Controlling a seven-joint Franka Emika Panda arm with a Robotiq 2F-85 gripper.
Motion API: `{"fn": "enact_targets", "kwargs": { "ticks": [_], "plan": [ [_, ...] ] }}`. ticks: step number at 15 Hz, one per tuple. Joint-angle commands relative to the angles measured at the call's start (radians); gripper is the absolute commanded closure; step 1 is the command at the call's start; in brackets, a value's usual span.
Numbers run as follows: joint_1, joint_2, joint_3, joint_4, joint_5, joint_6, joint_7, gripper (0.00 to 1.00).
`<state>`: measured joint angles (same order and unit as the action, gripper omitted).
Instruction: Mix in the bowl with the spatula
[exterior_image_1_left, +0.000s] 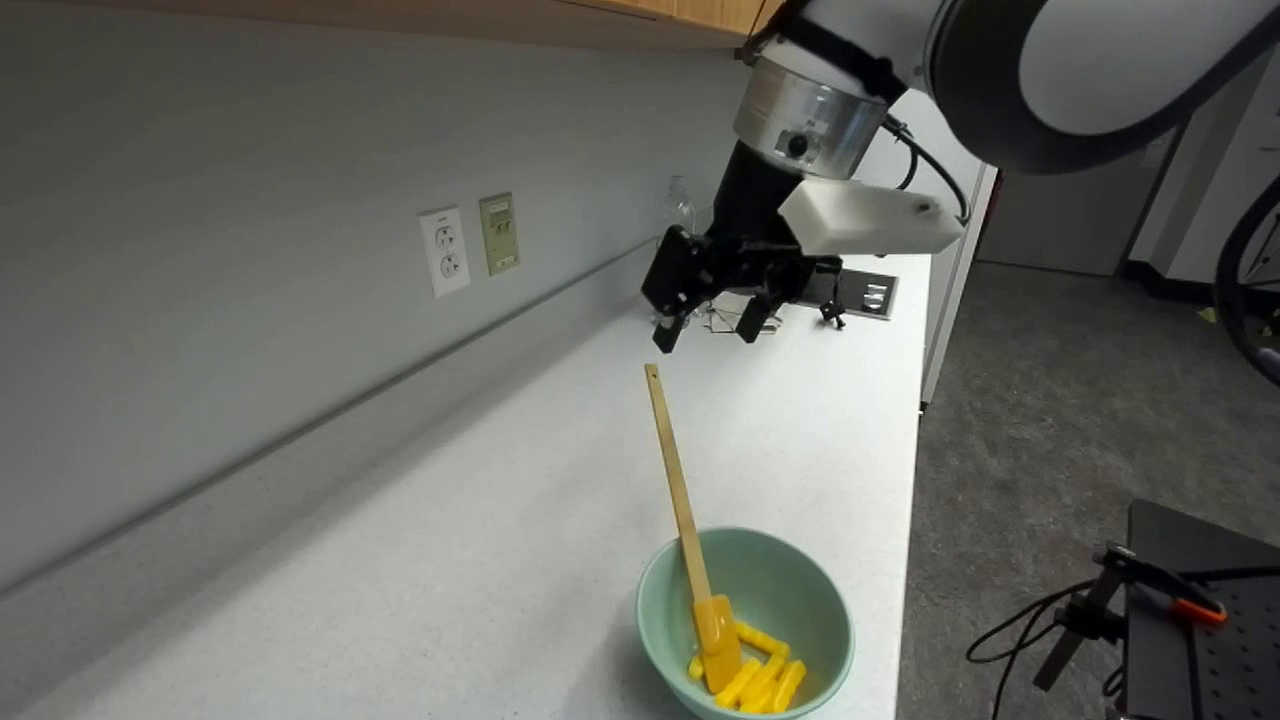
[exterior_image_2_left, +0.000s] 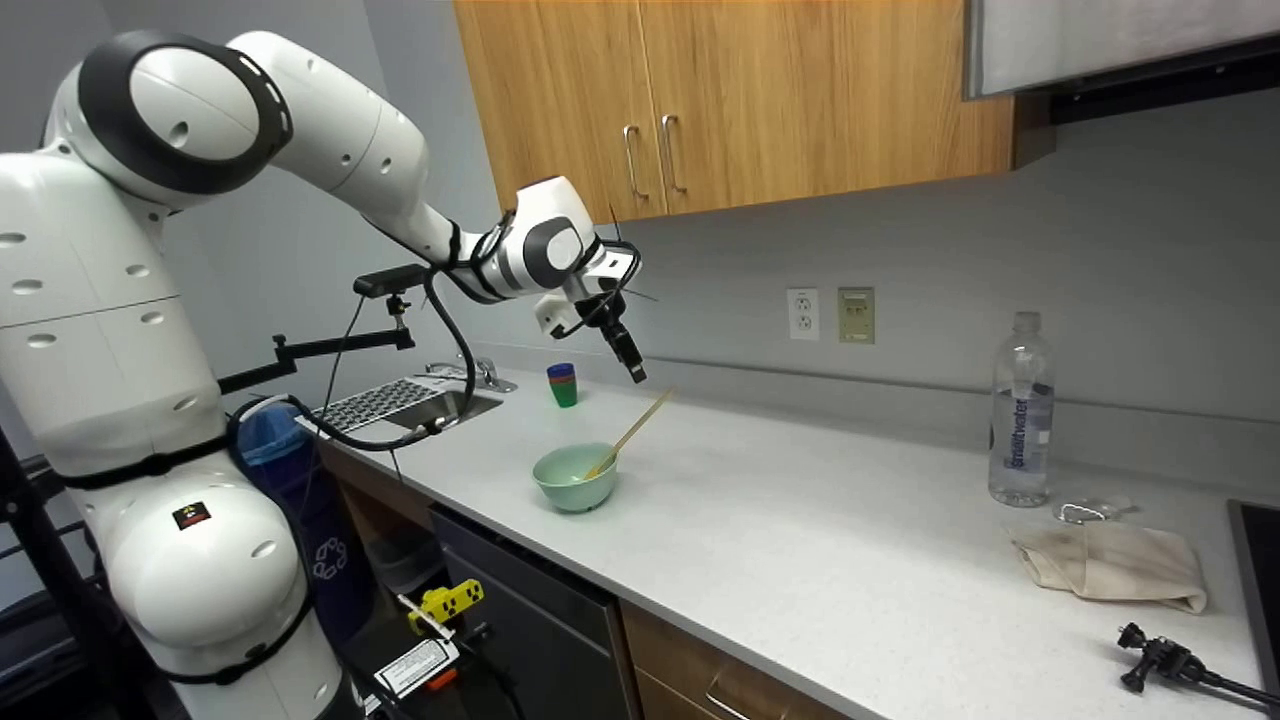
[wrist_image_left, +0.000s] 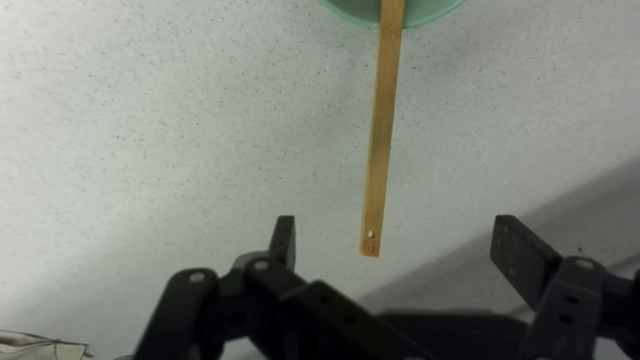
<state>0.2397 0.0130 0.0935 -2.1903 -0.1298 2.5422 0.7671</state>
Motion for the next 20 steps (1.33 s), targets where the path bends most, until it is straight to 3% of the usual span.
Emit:
{"fn": "enact_targets", "kwargs": {
  "ticks": [1, 10, 11, 20],
  "plan": [
    [-0.026, -0.117, 0.032, -0.060, 0.035, -0.038, -0.058, 0.00],
    [-0.030, -0.252, 0.070, -0.127, 0.119, -0.012, -0.111, 0.00],
    [-0.044, -0.209, 0.084, -0.093, 0.087, -0.016, -0.076, 0.00],
    [-0.047, -0.226, 0.089, -0.109, 0.098, -0.016, -0.084, 0.00]
  ]
}}
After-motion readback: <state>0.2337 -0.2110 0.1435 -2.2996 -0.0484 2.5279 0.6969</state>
